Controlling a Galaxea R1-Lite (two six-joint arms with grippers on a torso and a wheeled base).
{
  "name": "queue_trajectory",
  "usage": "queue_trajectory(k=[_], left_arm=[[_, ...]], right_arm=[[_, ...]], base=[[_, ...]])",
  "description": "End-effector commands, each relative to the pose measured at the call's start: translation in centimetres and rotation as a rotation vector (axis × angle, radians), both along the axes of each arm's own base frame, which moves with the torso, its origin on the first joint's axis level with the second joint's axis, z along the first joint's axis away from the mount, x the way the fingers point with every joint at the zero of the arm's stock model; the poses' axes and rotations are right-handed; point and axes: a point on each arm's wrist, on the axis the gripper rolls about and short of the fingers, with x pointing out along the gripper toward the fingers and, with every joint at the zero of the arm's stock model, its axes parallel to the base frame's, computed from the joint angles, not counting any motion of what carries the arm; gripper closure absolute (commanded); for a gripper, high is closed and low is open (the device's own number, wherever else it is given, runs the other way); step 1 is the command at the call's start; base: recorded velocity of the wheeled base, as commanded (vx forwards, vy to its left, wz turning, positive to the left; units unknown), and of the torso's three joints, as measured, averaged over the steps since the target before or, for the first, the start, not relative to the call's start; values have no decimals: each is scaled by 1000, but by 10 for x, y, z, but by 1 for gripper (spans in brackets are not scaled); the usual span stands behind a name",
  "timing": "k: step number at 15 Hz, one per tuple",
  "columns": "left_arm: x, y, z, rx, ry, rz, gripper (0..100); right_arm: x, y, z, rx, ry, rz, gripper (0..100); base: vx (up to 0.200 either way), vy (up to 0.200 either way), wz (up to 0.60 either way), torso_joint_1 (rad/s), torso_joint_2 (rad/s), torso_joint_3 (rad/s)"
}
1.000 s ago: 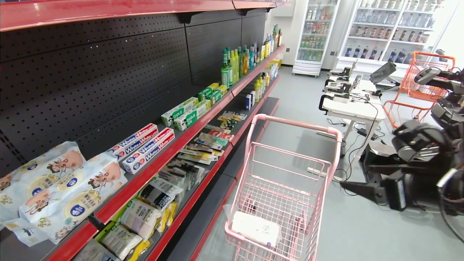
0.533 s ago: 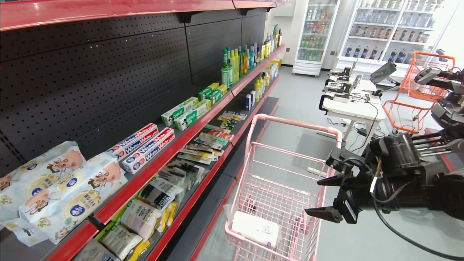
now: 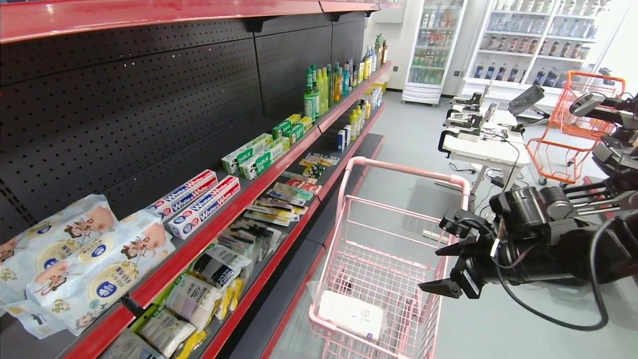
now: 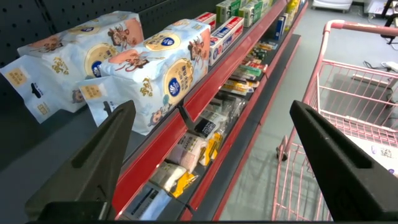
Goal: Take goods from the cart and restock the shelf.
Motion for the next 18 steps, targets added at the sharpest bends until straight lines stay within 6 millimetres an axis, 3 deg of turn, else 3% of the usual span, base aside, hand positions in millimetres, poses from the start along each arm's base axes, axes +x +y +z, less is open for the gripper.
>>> queue_trajectory(k=[1,6,14,18], left_arm=[[0,0,0,0,1,1,0],[0,0,0,0,1,1,0],[0,0,0,0,1,1,0],[0,0,0,0,1,1,0]], right_arm=[[27,10,-29,-45,34,38,0],[47,36,-39,-38,22,91,0],[45,79,-62,-7,98,133,0],[46,97,-84,-30,94,157,0]], base=[[0,0,0,0,0,0],[0,0,0,0,0,0],[0,0,0,0,0,0],[0,0,0,0,0,0]])
